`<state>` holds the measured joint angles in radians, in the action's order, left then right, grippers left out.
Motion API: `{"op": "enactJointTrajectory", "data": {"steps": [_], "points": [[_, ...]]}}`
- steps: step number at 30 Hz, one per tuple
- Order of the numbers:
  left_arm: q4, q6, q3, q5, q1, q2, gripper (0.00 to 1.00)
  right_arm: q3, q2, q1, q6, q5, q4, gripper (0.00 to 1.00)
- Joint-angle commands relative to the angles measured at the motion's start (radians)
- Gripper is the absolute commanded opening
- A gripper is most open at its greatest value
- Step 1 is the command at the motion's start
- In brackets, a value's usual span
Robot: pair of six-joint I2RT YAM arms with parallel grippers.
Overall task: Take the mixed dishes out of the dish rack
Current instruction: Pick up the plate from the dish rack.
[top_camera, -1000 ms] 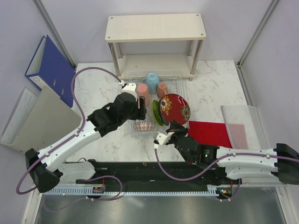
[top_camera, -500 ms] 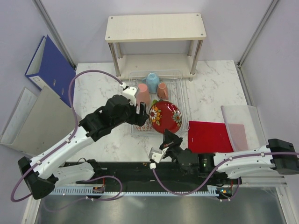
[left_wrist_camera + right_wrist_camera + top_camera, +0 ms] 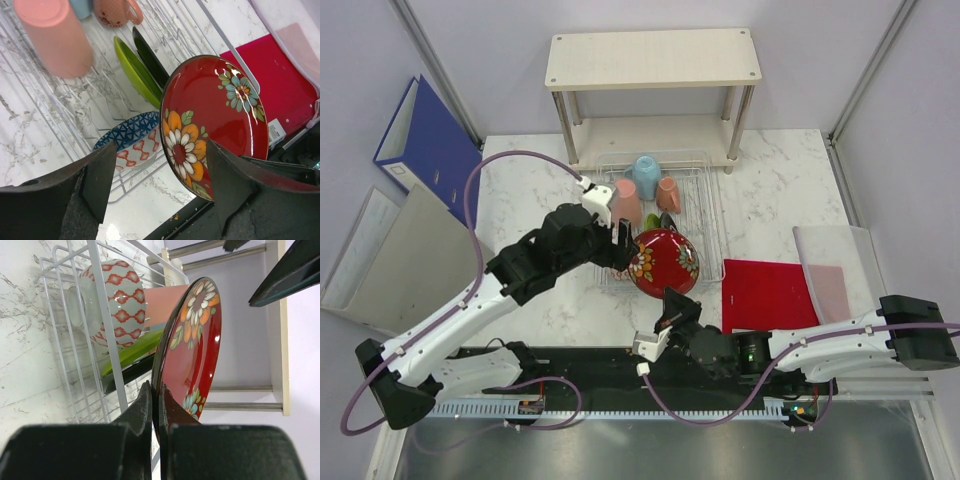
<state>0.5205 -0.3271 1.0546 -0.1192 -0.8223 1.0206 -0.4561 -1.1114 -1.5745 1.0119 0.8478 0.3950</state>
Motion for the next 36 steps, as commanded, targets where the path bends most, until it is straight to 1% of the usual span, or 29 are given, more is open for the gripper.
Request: {"op": "enactJointTrajectory", "data": {"steps": [1,4,10,12,13,14,16,17,18,19,23,25,28,29,30,31,33,34,36], "points": [[-0.031,0.034,-0.002,0.069,-0.003,0.045,0.77,-0.033,0.009,-0.018,0.04,0.01,0.082,0.0],[-0.031,0.033,-0.011,0.102,-0.005,0.067,0.75,-0.035,-0.002,-0.022,0.06,0.011,0.099,0.0],[-0.031,0.033,-0.025,0.115,-0.005,0.076,0.7,-0.047,-0.019,-0.025,0.12,0.014,0.145,0.0],[-0.031,0.034,-0.034,0.115,-0.005,0.073,0.64,-0.049,-0.022,-0.027,0.134,0.014,0.162,0.0],[-0.033,0.037,-0.038,0.137,-0.005,0.075,0.6,-0.053,-0.022,-0.028,0.142,0.013,0.163,0.0],[-0.033,0.04,-0.039,0.144,-0.005,0.073,0.48,-0.056,-0.024,-0.027,0.145,0.013,0.163,0.0],[-0.031,0.043,-0.042,0.153,-0.005,0.073,0.35,-0.061,-0.025,-0.028,0.145,0.011,0.165,0.0],[-0.031,0.043,-0.045,0.153,-0.005,0.069,0.14,-0.062,-0.027,-0.027,0.148,0.011,0.165,0.0],[-0.033,0.043,-0.045,0.151,-0.005,0.067,0.06,-0.062,-0.028,-0.028,0.146,0.013,0.166,0.0],[-0.031,0.04,-0.05,0.148,-0.005,0.064,0.02,-0.061,-0.03,-0.028,0.145,0.014,0.168,0.0],[-0.034,0.031,-0.056,0.141,-0.005,0.036,0.02,-0.062,-0.03,-0.032,0.128,0.028,0.174,0.0],[-0.039,0.025,-0.058,0.13,-0.005,0.013,0.02,-0.073,-0.03,-0.032,0.094,0.04,0.174,0.0],[-0.045,0.01,-0.048,0.122,-0.003,-0.008,0.02,-0.104,-0.033,-0.032,0.013,0.066,0.151,0.4],[-0.043,0.005,-0.045,0.09,-0.003,-0.01,0.02,-0.111,-0.033,-0.032,-0.007,0.076,0.147,0.68],[-0.045,-0.006,-0.042,0.084,-0.003,-0.01,0.02,-0.127,-0.03,-0.033,-0.06,0.086,0.146,0.8],[-0.043,-0.01,-0.036,0.075,-0.005,-0.011,0.02,-0.136,-0.025,-0.033,-0.09,0.103,0.146,0.98],[-0.043,-0.032,-0.031,0.037,-0.003,-0.011,0.02,-0.153,0.01,-0.033,-0.172,0.111,0.127,0.98],[-0.042,-0.041,-0.025,0.02,-0.003,-0.011,0.02,-0.18,0.028,-0.032,-0.299,0.106,0.107,0.98],[-0.039,-0.061,-0.015,-0.039,-0.001,-0.013,0.02,-0.229,0.088,-0.027,-0.421,0.126,0.068,0.98]]}}
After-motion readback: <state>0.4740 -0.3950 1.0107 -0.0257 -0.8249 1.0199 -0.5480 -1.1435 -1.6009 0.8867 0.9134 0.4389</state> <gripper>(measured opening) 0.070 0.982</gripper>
